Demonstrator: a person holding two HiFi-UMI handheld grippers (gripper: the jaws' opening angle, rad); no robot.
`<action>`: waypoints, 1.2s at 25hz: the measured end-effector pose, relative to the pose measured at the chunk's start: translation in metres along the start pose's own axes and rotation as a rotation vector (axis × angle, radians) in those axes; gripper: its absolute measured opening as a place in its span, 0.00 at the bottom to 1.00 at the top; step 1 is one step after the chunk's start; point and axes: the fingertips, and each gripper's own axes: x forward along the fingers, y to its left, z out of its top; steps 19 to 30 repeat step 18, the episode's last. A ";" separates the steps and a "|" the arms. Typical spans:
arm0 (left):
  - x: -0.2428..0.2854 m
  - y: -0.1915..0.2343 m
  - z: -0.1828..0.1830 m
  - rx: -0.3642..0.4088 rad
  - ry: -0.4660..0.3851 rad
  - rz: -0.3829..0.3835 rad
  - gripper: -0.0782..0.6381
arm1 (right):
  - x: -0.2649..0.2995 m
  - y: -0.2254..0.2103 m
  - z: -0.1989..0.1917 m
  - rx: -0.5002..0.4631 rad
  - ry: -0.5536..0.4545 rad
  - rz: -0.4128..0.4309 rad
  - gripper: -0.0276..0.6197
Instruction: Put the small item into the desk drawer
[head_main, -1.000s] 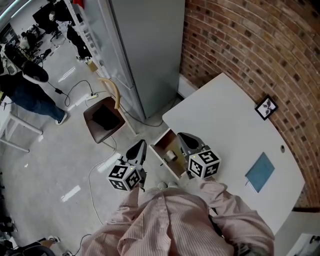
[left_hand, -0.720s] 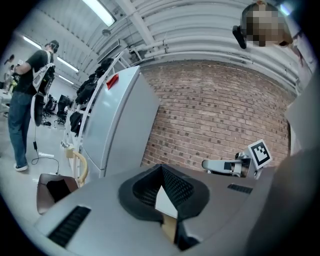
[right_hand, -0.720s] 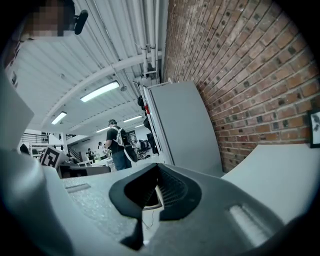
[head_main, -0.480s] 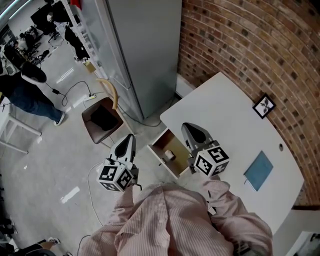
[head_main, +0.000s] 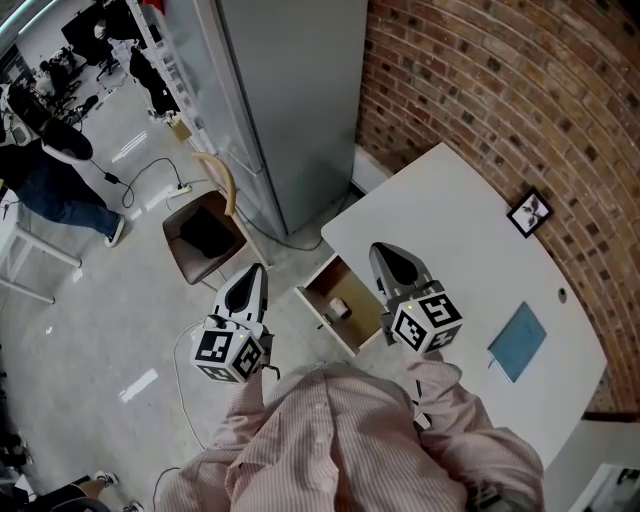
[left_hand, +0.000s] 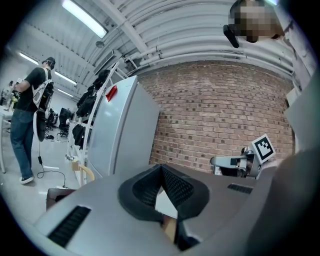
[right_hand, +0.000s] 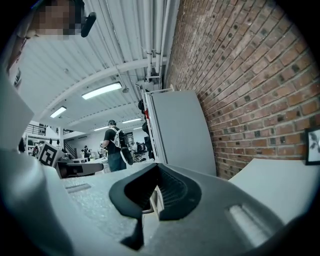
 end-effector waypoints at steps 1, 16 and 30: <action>0.000 0.000 0.000 0.002 0.001 0.002 0.11 | 0.000 -0.001 -0.001 0.000 0.002 -0.002 0.05; -0.003 0.005 -0.008 0.022 0.025 0.025 0.11 | 0.003 -0.012 -0.020 0.017 0.059 -0.040 0.05; -0.003 0.005 -0.010 0.019 0.030 0.026 0.11 | 0.003 -0.012 -0.023 0.020 0.063 -0.043 0.05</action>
